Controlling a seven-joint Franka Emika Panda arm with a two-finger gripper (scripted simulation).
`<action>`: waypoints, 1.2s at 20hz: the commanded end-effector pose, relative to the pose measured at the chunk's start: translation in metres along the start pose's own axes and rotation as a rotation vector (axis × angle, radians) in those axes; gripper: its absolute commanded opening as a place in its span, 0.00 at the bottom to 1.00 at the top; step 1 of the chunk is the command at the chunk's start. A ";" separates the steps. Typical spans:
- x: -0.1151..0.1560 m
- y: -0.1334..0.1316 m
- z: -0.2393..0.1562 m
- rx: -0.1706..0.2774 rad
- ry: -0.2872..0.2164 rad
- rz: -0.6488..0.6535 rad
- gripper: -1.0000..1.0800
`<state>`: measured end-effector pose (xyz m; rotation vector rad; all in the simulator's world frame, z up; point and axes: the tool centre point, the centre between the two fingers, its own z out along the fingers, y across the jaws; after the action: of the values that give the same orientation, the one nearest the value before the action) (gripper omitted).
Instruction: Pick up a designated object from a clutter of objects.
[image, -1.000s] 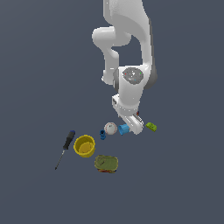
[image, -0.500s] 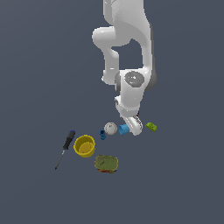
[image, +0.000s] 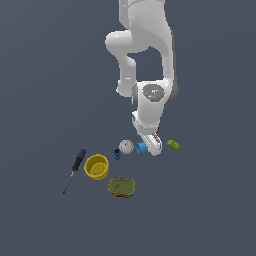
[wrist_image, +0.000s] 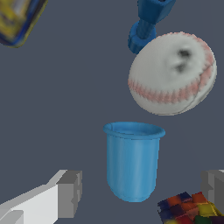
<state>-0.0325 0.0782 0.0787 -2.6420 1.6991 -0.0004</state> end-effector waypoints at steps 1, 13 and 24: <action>0.000 0.001 0.008 -0.001 0.000 0.000 0.96; 0.000 0.001 0.044 0.000 0.000 0.003 0.96; 0.000 0.000 0.043 0.001 0.000 0.003 0.00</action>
<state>-0.0328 0.0785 0.0354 -2.6388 1.7031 -0.0013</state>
